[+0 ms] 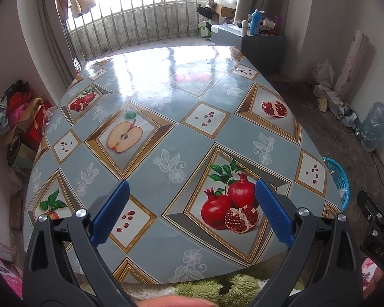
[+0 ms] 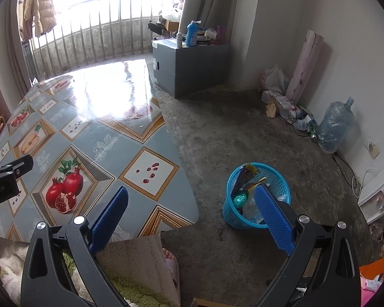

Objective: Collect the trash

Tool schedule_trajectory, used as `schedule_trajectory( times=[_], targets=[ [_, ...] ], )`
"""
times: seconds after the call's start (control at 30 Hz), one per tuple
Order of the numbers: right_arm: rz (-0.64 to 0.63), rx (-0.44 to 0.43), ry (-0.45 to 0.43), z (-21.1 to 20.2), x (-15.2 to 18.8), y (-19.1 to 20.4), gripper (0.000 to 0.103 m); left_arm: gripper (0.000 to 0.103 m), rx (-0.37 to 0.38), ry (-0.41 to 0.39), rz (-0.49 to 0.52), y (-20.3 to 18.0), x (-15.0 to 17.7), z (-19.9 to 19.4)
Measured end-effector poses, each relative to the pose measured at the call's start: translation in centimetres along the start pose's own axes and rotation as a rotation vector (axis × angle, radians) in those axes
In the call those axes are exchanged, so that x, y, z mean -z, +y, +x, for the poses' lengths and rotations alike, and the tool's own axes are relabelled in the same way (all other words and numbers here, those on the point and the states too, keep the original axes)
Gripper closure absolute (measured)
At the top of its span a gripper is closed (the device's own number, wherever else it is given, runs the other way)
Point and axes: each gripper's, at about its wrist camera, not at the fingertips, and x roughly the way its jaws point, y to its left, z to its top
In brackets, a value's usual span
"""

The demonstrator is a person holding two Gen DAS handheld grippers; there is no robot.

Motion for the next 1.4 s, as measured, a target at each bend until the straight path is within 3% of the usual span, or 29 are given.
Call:
schedule_trajectory(
  times=[1.4],
  targets=[
    [0.018,-0.006,0.001,0.04,0.11,-0.47,0.007,0.009,-0.013,0.012,0.004,-0.36,0.02,0.03]
  ],
)
